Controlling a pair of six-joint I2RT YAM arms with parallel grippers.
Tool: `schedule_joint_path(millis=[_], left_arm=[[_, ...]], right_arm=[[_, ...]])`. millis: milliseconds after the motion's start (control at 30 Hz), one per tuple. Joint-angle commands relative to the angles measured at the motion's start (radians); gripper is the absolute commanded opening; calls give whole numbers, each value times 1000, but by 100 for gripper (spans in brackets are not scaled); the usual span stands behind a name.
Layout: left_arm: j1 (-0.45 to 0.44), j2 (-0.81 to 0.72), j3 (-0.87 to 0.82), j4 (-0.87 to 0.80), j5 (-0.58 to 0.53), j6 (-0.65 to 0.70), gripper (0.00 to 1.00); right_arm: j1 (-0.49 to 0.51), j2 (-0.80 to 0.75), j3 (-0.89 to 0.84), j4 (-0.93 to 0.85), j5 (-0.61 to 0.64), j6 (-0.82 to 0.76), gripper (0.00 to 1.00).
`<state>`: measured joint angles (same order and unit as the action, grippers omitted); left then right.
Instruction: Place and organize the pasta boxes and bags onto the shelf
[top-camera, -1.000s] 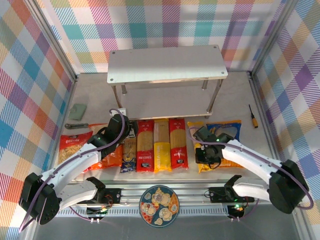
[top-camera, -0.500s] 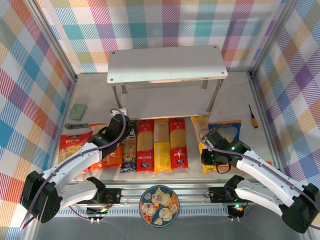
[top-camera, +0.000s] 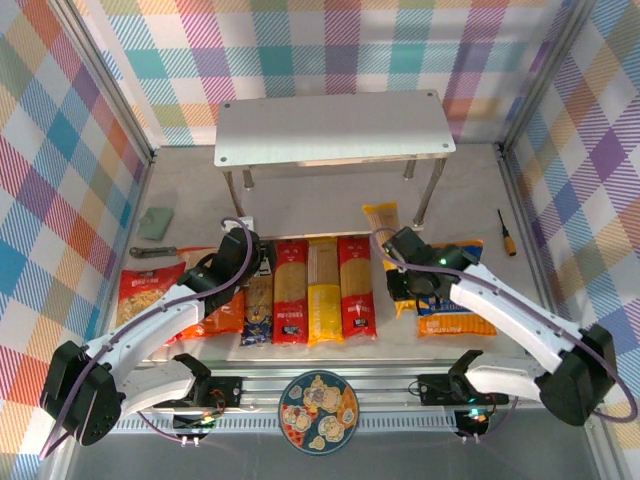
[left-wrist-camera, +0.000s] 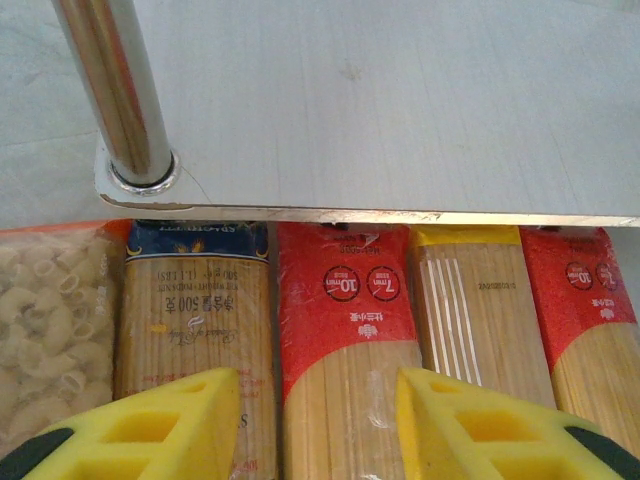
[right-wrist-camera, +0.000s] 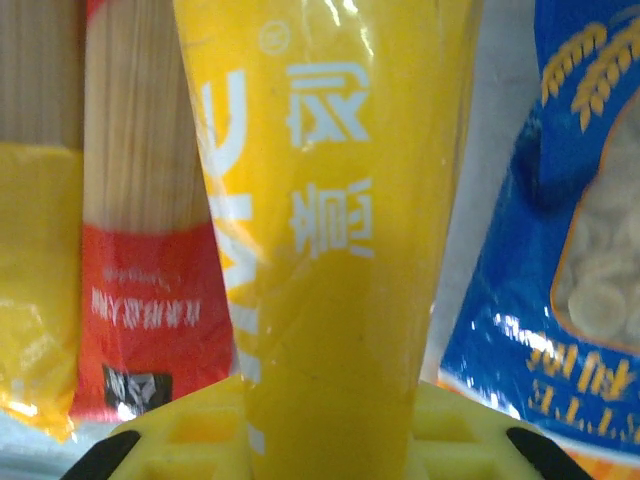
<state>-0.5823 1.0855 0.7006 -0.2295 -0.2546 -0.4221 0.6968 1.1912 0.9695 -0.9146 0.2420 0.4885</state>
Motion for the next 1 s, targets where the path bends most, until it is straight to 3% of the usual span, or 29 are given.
schedule_joint_path(millis=[0, 467, 967], left_arm=[[-13, -14, 27, 10, -8, 19, 45], [-13, -56, 13, -16, -27, 25, 47], [-13, -73, 11, -35, -32, 34, 48]], right_arm=[[-61, 42, 83, 149, 42, -84, 0], [-231, 351, 302, 309, 16, -225, 0], [-267, 482, 352, 401, 100, -214, 0]])
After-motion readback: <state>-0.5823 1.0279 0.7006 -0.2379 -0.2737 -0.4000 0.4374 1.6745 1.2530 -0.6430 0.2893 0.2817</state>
